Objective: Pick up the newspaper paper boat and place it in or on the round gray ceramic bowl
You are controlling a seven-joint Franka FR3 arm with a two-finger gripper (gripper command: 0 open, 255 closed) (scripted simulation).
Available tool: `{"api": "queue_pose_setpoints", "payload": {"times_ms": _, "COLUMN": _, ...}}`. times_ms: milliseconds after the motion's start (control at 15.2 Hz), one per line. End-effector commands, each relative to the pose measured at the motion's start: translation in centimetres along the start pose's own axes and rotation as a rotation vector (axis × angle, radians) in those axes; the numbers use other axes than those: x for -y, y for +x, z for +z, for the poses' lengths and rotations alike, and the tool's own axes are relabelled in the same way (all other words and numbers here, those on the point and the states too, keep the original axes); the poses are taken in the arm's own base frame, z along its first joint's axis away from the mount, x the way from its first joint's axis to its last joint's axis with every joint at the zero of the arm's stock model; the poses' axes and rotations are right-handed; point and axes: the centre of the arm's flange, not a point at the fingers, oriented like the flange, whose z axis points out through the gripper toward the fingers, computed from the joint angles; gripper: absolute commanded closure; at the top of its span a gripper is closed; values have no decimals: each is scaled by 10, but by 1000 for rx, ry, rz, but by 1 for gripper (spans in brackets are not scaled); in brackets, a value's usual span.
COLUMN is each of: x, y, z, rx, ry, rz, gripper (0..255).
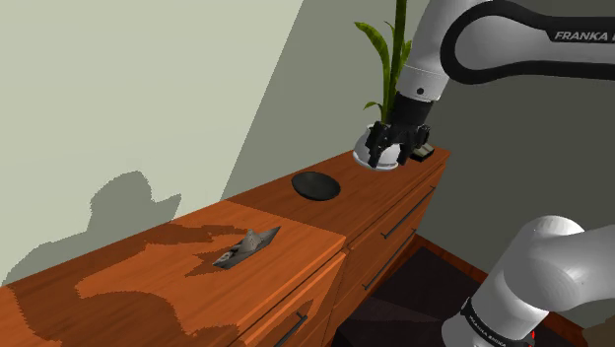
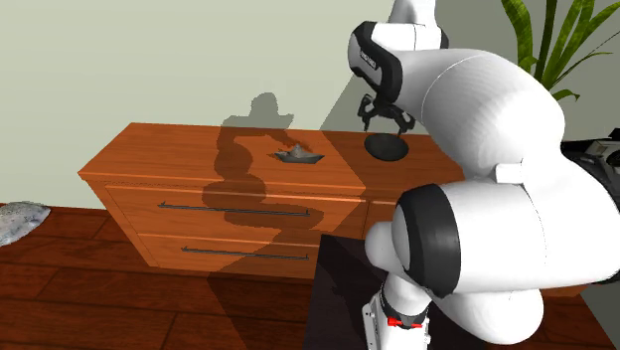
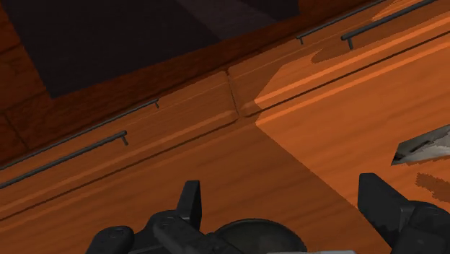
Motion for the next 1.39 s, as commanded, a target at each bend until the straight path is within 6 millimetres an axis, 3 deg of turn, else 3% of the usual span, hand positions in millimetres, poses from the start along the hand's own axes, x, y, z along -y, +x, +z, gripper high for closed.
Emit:
{"api": "queue_pose_setpoints", "payload": {"times_ms": 0, "x": 25, "y": -5, "z": 14, "rx": 9, "ry": -8, "rz": 91, "gripper": 0}}
{"api": "queue_pose_setpoints", "payload": {"times_ms": 660, "x": 142, "y": 1, "z": 81, "rx": 55, "ry": -50, "rz": 504, "gripper": 0}}
{"api": "queue_pose_setpoints", "payload": {"times_ms": 1320, "x": 245, "y": 50, "z": 154, "rx": 101, "ry": -92, "rz": 916, "gripper": 0}}
